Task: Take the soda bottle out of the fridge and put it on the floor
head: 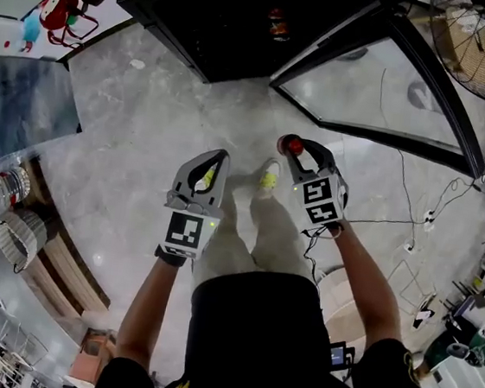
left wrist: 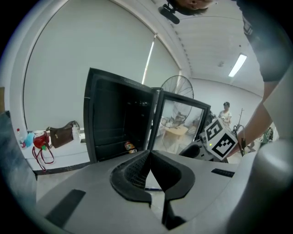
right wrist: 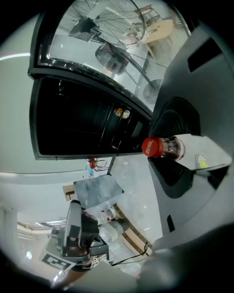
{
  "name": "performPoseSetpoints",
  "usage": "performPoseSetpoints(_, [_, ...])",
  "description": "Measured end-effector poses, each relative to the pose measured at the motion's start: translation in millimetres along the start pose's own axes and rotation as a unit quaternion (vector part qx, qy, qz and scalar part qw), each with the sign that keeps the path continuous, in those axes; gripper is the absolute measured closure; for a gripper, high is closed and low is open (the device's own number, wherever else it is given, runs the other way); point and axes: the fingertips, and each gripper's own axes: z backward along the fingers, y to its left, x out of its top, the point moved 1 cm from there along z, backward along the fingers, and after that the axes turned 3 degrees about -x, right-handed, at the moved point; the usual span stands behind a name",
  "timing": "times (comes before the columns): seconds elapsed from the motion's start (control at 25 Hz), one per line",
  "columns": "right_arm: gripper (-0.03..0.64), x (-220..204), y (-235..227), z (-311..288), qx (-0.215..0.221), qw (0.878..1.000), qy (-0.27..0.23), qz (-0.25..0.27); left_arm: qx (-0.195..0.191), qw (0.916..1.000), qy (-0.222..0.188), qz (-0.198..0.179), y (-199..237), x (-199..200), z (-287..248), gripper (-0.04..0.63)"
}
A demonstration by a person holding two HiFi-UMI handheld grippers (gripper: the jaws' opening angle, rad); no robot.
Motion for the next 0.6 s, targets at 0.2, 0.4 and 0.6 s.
performPoseSetpoints(0.2, [0.494,-33.2,5.7,-31.6,0.014,0.999,0.045,0.024,-0.003,0.9999,-0.003,-0.016,-4.0,-7.3,-6.7,0.577])
performPoseSetpoints(0.4, [0.494,-65.1,10.5,-66.4,0.034,0.992,0.100,0.073,-0.003,0.9999,-0.003,-0.012,-1.6,-20.1,-16.7,0.577])
performPoseSetpoints(0.6, [0.492,-100.2,13.9,-91.0,0.053,0.976,0.154,0.145,-0.001,1.0000,0.004,-0.004,-0.4,-35.1,-24.2,0.577])
